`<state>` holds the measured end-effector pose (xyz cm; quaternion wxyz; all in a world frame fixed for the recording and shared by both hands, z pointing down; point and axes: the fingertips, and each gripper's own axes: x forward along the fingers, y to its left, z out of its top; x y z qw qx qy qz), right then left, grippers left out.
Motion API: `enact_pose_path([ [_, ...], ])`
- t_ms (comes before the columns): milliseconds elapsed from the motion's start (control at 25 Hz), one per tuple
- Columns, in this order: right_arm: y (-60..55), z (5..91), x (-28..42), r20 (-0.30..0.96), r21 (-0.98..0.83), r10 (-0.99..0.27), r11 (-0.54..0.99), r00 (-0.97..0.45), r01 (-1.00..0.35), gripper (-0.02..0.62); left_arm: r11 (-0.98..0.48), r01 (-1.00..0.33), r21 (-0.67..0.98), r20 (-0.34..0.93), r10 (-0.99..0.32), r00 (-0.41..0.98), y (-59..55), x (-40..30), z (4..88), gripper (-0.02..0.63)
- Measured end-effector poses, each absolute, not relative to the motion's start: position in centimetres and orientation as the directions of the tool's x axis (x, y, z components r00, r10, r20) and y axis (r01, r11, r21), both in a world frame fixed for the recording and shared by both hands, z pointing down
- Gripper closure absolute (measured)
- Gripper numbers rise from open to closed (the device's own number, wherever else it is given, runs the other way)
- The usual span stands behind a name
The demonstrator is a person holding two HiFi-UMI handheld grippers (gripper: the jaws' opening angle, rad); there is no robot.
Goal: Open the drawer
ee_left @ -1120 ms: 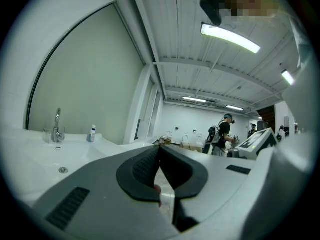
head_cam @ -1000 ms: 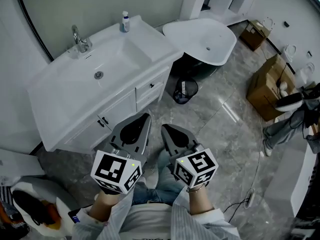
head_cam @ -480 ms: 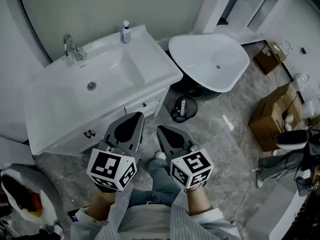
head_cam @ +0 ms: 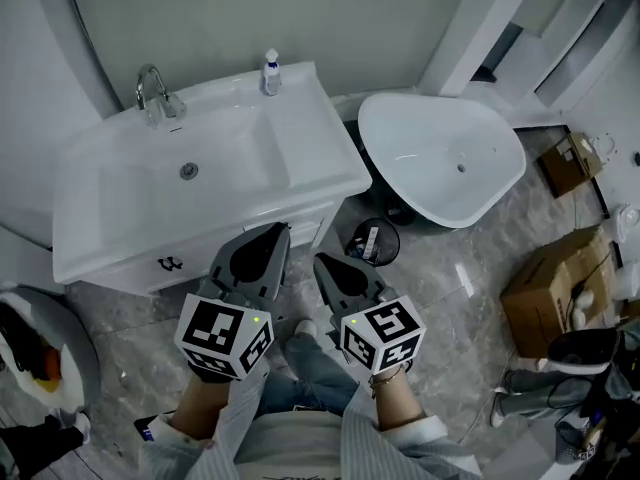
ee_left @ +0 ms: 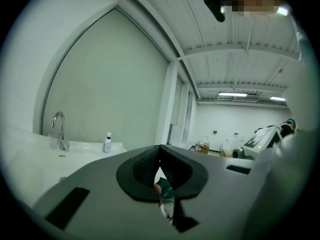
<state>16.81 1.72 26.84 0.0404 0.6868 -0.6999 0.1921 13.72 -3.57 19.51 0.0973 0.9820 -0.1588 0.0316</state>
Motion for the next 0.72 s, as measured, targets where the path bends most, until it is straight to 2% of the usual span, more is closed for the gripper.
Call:
enact_pose_path([
  [440,-1.3,28.6,18.9,0.343,-0.238,-0.925,0.085,-0.166,-0.968,0.586,-0.882,-0.437,0.174,0.13,-0.419,0.898,-6.2,14.8,21.2,0.589],
  [720,-3.6,29.9,18.0,0.356,-0.268,-0.918,0.079,-0.175,-0.96,0.586,-0.865,-0.466,0.186,0.15,-0.444,0.884,-8.3,13.9,22.3,0.589],
])
